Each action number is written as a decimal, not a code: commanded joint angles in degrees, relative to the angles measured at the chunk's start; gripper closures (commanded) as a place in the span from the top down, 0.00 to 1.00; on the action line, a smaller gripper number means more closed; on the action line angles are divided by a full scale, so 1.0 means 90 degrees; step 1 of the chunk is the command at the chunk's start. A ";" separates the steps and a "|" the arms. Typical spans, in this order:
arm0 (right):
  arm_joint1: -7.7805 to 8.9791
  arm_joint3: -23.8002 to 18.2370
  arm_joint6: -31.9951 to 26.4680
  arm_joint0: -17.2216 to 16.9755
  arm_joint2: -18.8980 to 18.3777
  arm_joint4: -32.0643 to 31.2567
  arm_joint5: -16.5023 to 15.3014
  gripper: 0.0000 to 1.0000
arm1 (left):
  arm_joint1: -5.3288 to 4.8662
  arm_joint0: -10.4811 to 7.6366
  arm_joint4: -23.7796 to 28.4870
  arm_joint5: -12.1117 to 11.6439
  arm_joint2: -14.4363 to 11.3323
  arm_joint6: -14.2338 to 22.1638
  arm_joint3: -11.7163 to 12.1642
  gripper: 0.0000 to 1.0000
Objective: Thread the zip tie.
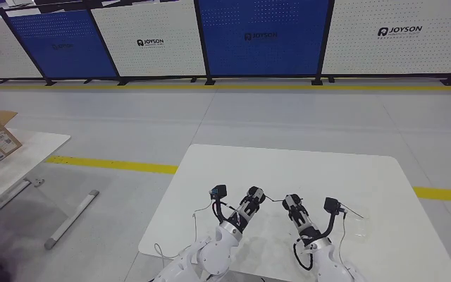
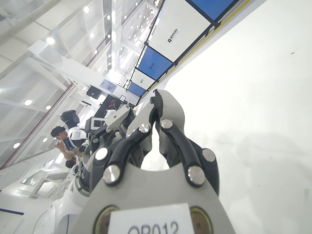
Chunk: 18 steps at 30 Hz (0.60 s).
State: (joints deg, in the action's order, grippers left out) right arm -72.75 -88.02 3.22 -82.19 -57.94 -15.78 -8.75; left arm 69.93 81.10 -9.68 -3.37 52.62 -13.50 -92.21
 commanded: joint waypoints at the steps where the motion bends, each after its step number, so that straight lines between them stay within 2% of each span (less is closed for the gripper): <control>1: -0.0013 0.0019 -0.0004 0.0017 0.0004 -0.0020 0.0034 0.00 | 0.0000 0.0000 0.0000 0.0000 0.0000 0.0000 0.0000 0.00; 18: -0.0087 0.0018 -0.0005 -0.0066 -0.0115 -0.0078 -0.0009 0.00 | 0.0000 0.0000 0.0000 0.0000 0.0000 0.0000 0.0000 0.00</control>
State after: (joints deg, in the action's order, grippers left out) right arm -73.49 -87.93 3.25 -82.81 -58.99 -16.53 -8.77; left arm 69.93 81.10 -9.68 -3.37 52.62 -13.50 -92.21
